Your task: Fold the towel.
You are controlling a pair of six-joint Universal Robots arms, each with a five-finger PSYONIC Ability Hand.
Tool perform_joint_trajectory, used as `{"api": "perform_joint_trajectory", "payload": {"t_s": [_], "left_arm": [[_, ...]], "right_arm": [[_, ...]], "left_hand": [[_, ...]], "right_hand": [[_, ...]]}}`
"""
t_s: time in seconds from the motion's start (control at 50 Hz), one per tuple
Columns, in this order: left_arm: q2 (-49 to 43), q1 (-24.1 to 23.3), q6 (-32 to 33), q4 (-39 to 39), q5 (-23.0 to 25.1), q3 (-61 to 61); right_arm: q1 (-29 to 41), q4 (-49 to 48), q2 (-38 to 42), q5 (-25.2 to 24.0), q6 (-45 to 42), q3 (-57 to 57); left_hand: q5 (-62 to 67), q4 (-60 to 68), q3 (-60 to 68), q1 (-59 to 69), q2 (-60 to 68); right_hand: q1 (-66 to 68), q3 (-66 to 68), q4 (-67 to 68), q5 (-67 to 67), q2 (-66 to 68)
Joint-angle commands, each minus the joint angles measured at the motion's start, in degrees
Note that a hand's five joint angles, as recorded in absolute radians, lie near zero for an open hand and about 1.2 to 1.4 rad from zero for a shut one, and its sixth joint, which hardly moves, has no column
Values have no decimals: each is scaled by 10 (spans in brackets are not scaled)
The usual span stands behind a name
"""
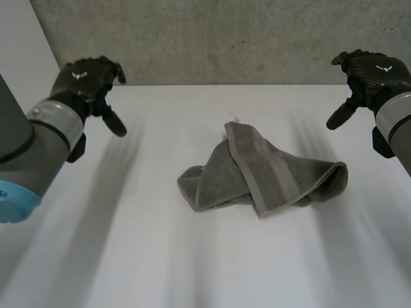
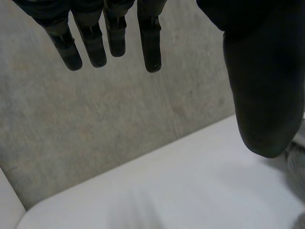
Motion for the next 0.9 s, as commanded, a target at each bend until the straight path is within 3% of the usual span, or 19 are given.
{"api": "perform_joint_trajectory", "payload": {"t_s": [0.02, 0.16, 0.74, 0.82, 0.9], "left_arm": [[30, -12, -33, -69, -4, 45], [29, -14, -55, -90, -3, 46], [24, -17, -58, -90, -1, 43], [18, -20, -57, -84, 3, 35], [-29, -43, -54, -49, 12, 23]], "right_arm": [[1, 35, -23, 0, -4, -17], [9, 78, -34, 0, -4, -31], [9, 81, -33, 3, -14, -28], [10, 82, -30, -9, -26, -25], [20, 86, -16, -39, -91, -18]], "left_hand": [[4, -15, -14, -16, -7], [4, -15, -14, -16, -7], [8, -11, -11, -13, -4], [16, -3, -2, -5, 5], [15, -4, -4, -6, 3]], "right_hand": [[-31, -38, -46, -32, -35], [-31, -38, -46, -32, -35], [-31, -38, -46, -32, -35], [-31, -38, -46, -32, -35], [-31, -38, -46, -32, -35]]}}
